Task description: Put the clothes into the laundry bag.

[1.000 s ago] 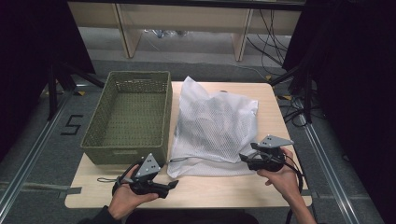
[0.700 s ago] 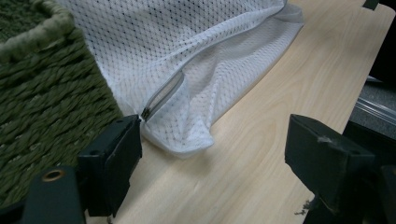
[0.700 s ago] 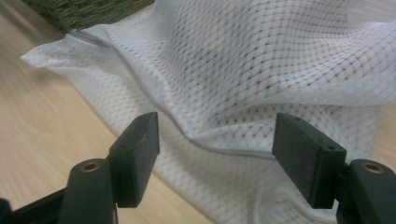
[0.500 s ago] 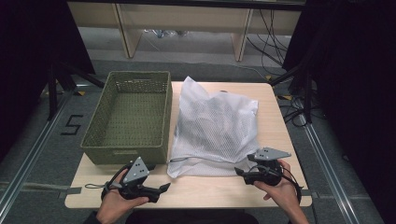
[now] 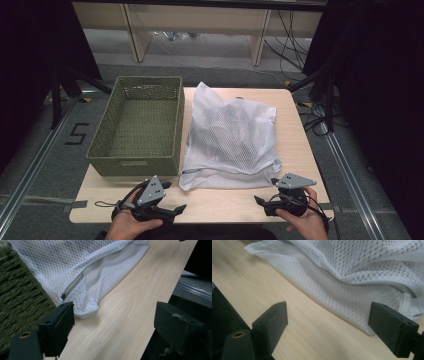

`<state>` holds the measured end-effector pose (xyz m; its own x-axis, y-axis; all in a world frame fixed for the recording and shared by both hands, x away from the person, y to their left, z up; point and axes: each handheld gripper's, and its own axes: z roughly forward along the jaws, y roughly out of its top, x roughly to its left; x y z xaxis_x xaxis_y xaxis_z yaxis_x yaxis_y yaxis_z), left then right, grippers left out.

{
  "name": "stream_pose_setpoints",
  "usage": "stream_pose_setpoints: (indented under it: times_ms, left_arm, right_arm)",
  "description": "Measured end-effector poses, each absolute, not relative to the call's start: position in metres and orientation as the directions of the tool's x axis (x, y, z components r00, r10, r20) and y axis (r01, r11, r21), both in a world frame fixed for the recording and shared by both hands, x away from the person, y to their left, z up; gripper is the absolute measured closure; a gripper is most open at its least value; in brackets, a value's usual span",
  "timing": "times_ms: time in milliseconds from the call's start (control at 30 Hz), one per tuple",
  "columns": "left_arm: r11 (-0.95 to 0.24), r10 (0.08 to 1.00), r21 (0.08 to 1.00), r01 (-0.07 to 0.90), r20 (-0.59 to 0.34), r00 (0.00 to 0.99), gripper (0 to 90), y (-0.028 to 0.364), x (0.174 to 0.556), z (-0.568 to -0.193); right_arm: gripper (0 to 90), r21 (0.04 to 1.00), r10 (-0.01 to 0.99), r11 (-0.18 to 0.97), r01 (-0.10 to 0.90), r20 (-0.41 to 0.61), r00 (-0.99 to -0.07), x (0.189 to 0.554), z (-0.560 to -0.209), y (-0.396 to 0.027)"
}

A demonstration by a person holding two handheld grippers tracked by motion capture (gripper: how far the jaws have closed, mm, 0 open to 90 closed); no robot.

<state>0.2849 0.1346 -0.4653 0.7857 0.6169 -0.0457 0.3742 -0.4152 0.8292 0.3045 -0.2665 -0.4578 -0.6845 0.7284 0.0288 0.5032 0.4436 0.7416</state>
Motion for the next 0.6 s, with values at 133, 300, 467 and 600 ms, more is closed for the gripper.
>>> stream_pose_setpoints:
  times_ms: [133, 300, 467, 600]
  left_arm:
    - [-0.455, 0.609, 0.812, 0.365, -0.015, 0.793, 16.5, 0.1363, 0.2877, -0.4646]
    - [-0.418, 0.618, 0.829, 0.372, -0.04, 0.785, 16.5, 0.1335, 0.2883, -0.4658]
    - [-0.43, 0.615, 0.822, 0.373, -0.036, 0.788, 16.5, 0.135, 0.289, -0.4651]
    - [-0.432, 0.614, 0.817, 0.38, -0.042, 0.788, 16.5, 0.1365, 0.2905, -0.4653]
  right_arm:
    - [17.9, 0.748, 0.75, 0.428, 0.507, 0.019, -0.661, 0.299, -0.4572, -0.2677]
    - [17.8, 0.741, 0.72, 0.459, 0.491, 0.014, -0.694, 0.3009, -0.4602, -0.2652]
    - [18.2, 0.738, 0.724, 0.466, 0.488, -0.001, -0.69, 0.3016, -0.4608, -0.2645]
    - [18.3, 0.743, 0.721, 0.467, 0.48, -0.006, -0.693, 0.3016, -0.4599, -0.2656]
